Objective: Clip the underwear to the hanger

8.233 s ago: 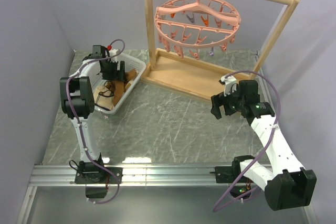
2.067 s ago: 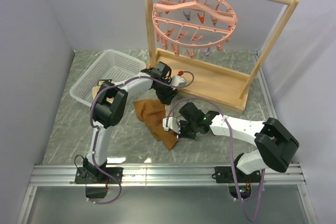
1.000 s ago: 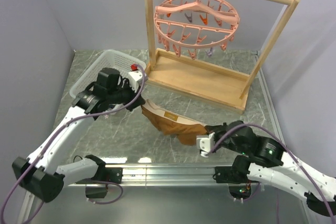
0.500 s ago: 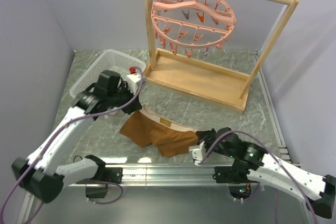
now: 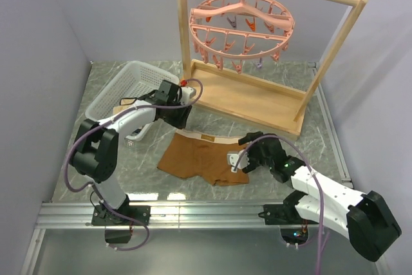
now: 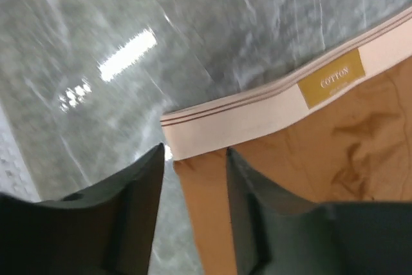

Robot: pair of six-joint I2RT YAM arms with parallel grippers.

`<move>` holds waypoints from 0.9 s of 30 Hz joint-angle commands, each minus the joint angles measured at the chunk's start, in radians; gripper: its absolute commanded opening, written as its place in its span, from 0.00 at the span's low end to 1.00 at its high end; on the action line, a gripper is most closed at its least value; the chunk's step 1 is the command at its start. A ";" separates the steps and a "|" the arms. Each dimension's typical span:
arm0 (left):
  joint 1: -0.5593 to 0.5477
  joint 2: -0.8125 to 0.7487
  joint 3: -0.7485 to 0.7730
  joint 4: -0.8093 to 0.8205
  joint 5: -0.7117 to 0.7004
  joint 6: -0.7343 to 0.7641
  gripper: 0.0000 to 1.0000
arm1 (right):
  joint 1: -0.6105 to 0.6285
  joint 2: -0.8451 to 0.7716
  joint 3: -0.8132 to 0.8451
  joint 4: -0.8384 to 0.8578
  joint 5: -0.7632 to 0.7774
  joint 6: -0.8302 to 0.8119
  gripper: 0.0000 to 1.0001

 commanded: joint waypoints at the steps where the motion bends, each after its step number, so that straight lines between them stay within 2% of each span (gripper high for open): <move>1: 0.023 -0.054 0.067 0.050 -0.011 0.014 0.52 | -0.015 -0.008 0.136 -0.073 0.035 0.012 0.88; 4: 0.030 -0.158 -0.016 0.041 0.091 0.095 0.54 | -0.073 -0.048 0.269 -0.305 -0.058 0.084 0.86; 5: 0.030 -0.181 -0.066 0.025 0.126 0.116 0.54 | -0.078 -0.048 0.310 -0.439 -0.087 0.132 0.82; 9: 0.032 -0.221 -0.165 0.005 0.230 0.093 0.56 | -0.056 0.076 0.488 -0.641 -0.282 0.305 0.68; 11: 0.030 -0.194 -0.186 0.010 0.275 0.035 0.55 | -0.019 0.142 0.526 -0.655 -0.295 0.385 0.63; 14: 0.029 -0.155 -0.190 0.021 0.319 -0.019 0.56 | 0.059 0.273 0.548 -0.634 -0.246 0.462 0.61; 17: 0.027 -0.098 -0.182 0.024 0.300 -0.036 0.56 | 0.120 0.386 0.572 -0.608 -0.214 0.515 0.58; 22: 0.027 -0.006 -0.176 0.002 0.261 -0.033 0.54 | 0.160 0.544 0.571 -0.574 -0.171 0.547 0.56; 27: 0.029 0.037 -0.171 -0.045 0.240 -0.012 0.53 | 0.166 0.630 0.572 -0.640 -0.183 0.532 0.53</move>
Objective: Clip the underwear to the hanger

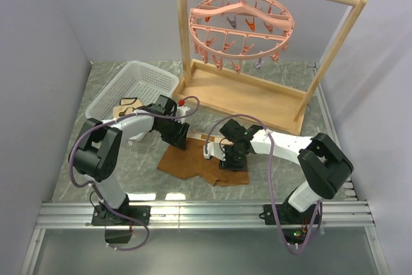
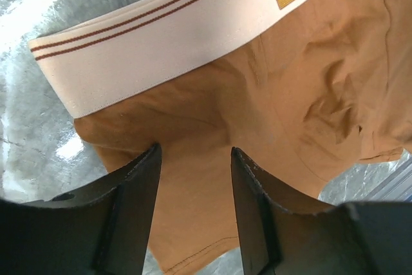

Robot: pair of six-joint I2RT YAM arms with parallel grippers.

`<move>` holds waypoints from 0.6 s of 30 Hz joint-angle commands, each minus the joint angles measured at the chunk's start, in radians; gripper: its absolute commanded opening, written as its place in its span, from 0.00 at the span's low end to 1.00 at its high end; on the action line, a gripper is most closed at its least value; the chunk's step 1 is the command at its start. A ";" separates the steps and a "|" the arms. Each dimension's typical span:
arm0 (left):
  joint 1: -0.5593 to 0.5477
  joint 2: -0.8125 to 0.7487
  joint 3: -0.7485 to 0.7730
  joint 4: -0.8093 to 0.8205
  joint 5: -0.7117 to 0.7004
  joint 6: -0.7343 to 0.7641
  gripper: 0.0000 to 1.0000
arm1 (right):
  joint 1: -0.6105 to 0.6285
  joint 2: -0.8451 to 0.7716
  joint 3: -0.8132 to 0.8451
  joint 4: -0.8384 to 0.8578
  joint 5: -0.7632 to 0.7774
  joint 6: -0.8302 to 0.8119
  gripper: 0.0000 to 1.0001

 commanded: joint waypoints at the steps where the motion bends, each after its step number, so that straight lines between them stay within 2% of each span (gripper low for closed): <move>1: -0.005 0.018 0.013 -0.055 -0.006 0.028 0.53 | 0.008 0.013 0.026 -0.079 -0.012 0.005 0.52; 5: -0.008 -0.011 0.024 -0.095 0.027 0.069 0.55 | 0.009 -0.025 0.017 -0.168 -0.073 -0.055 0.52; 7: -0.005 -0.051 0.033 -0.116 0.068 0.082 0.57 | 0.011 -0.082 0.017 -0.157 -0.087 -0.050 0.54; 10: 0.024 -0.218 -0.008 -0.057 0.173 0.085 0.61 | 0.005 -0.191 0.058 -0.116 -0.104 0.017 0.63; 11: 0.032 -0.332 -0.025 -0.038 0.187 0.086 0.63 | 0.003 -0.252 0.069 -0.085 -0.102 0.060 0.69; 12: 0.044 -0.395 -0.045 0.018 0.191 0.077 0.70 | 0.000 -0.290 0.086 -0.058 -0.096 0.090 0.73; 14: 0.058 -0.561 -0.105 0.062 0.198 0.051 0.76 | -0.017 -0.394 0.095 0.005 -0.091 0.152 0.80; 17: 0.061 -0.692 -0.120 0.115 0.186 0.008 0.80 | -0.037 -0.508 0.114 0.062 -0.090 0.236 0.84; 18: 0.062 -0.716 -0.120 0.138 0.185 -0.051 0.80 | -0.044 -0.534 0.118 0.076 -0.090 0.261 0.85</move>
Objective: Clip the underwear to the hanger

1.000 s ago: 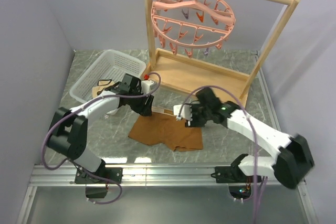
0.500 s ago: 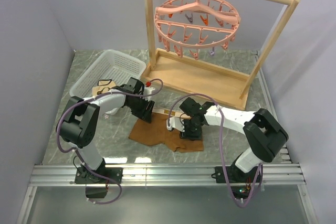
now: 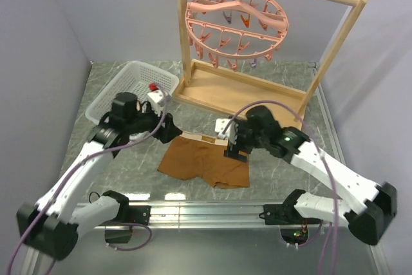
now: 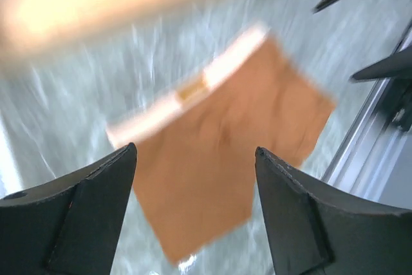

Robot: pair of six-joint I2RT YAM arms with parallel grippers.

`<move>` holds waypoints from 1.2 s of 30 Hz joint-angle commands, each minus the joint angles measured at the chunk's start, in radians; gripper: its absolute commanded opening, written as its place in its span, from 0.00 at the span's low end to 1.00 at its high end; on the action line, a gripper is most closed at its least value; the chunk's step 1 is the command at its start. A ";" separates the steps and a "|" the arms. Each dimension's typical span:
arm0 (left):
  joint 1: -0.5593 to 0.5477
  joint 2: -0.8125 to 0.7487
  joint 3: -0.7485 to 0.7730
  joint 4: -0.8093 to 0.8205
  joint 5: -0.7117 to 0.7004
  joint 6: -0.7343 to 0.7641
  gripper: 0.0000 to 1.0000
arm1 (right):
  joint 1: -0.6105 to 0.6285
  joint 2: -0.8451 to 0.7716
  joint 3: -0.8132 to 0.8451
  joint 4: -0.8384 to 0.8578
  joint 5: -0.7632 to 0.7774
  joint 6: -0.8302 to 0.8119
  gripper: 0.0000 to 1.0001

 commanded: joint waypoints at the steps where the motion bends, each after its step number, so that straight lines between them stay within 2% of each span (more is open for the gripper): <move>1: 0.001 -0.096 -0.031 0.183 0.044 -0.105 0.80 | -0.028 -0.114 0.051 0.118 -0.017 0.155 0.87; 3: 0.003 -0.182 -0.069 0.329 0.047 -0.166 0.81 | -0.051 -0.183 0.063 0.164 0.008 0.196 0.89; 4: 0.001 -0.211 -0.119 0.415 0.039 -0.237 0.87 | -0.061 -0.203 0.071 0.187 0.014 0.221 0.91; 5: 0.001 -0.250 -0.141 0.598 0.041 -0.266 0.95 | -0.070 -0.232 0.081 0.210 0.020 0.271 0.94; 6: -0.005 -0.253 -0.155 0.663 0.036 -0.306 0.99 | -0.085 -0.243 0.112 0.215 0.035 0.302 0.95; 8: -0.048 -0.198 -0.112 0.702 -0.013 -0.309 0.99 | -0.093 -0.258 0.153 0.230 0.080 0.393 0.96; 12: -0.120 -0.107 -0.045 0.800 -0.146 -0.245 0.92 | -0.133 -0.246 0.248 0.232 0.241 0.595 0.97; 14: -0.178 -0.045 0.004 0.827 -0.218 -0.216 0.91 | -0.205 -0.241 0.284 0.230 0.183 0.728 0.97; 16: -0.209 0.003 0.049 0.857 -0.275 -0.197 0.88 | -0.261 -0.240 0.316 0.249 0.189 0.825 0.97; 22: -0.292 0.156 0.095 1.024 -0.356 -0.141 0.78 | -0.282 -0.214 0.364 0.295 0.238 0.979 0.96; 25: -0.299 0.213 0.124 1.084 -0.378 -0.104 0.76 | -0.280 -0.215 0.345 0.345 0.223 0.982 0.88; 30: -0.293 0.319 0.208 1.152 -0.442 -0.081 0.71 | -0.280 -0.205 0.301 0.430 0.243 1.007 0.82; 36: -0.289 0.414 0.265 1.210 -0.378 -0.134 0.66 | -0.279 -0.215 0.259 0.526 0.272 1.002 0.75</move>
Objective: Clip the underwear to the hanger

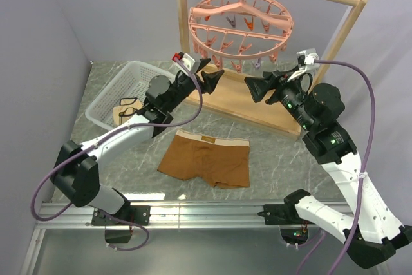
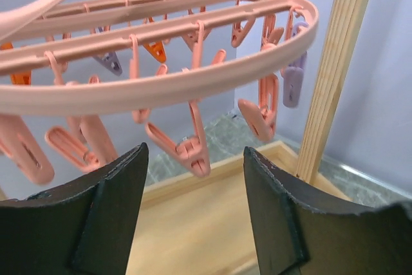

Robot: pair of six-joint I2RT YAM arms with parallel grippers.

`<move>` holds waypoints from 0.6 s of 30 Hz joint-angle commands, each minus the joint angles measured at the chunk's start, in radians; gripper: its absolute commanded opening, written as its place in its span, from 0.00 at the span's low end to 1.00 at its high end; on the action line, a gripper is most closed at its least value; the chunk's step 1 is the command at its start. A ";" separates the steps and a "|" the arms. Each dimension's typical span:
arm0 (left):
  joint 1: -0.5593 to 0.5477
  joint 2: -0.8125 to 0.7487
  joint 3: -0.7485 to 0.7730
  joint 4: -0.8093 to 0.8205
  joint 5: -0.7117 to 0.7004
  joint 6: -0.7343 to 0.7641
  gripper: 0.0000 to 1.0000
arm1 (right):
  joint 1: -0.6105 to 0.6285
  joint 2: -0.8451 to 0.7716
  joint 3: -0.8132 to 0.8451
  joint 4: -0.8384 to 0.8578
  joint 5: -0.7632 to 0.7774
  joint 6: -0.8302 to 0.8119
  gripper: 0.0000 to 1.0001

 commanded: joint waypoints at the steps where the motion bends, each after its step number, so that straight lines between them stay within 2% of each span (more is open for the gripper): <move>1: 0.001 0.041 0.064 0.112 0.024 -0.033 0.66 | -0.002 -0.026 -0.057 0.144 0.040 0.017 0.74; 7: 0.005 0.109 0.103 0.140 0.057 -0.048 0.60 | 0.005 -0.032 -0.112 0.237 0.011 0.016 0.68; 14: 0.008 0.136 0.134 0.140 0.055 -0.045 0.39 | 0.015 -0.004 -0.097 0.269 0.002 0.017 0.63; 18: 0.010 0.133 0.131 0.129 0.063 -0.036 0.28 | 0.037 0.011 -0.106 0.284 0.035 0.014 0.55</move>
